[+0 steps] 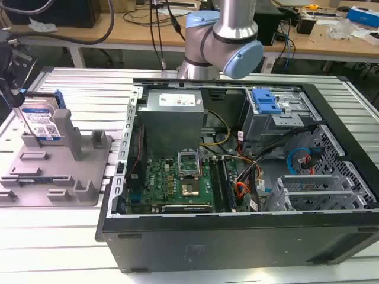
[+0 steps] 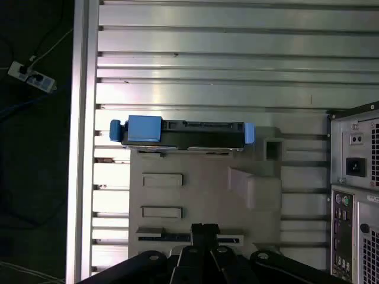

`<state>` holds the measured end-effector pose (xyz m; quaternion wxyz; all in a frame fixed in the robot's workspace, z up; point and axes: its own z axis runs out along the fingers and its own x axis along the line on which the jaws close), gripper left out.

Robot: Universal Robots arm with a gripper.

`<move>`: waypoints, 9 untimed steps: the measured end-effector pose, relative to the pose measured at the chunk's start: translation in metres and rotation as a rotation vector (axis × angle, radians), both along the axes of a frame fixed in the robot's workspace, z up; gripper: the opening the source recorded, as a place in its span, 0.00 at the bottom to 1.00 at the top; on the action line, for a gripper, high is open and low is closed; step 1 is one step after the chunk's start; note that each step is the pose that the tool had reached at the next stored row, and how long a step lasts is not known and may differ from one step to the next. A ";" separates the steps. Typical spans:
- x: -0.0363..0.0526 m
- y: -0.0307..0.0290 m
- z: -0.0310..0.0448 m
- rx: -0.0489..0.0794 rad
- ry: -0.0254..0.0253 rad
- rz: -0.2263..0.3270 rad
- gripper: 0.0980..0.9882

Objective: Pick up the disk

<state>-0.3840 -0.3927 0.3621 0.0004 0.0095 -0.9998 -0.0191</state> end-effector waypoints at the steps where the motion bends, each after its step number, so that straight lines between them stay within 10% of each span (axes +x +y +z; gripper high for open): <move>1: 0.0000 0.0000 0.0000 0.000 0.0000 0.000 0.01; 9: 0.0000 0.0000 0.0000 0.000 -0.0001 0.078 0.01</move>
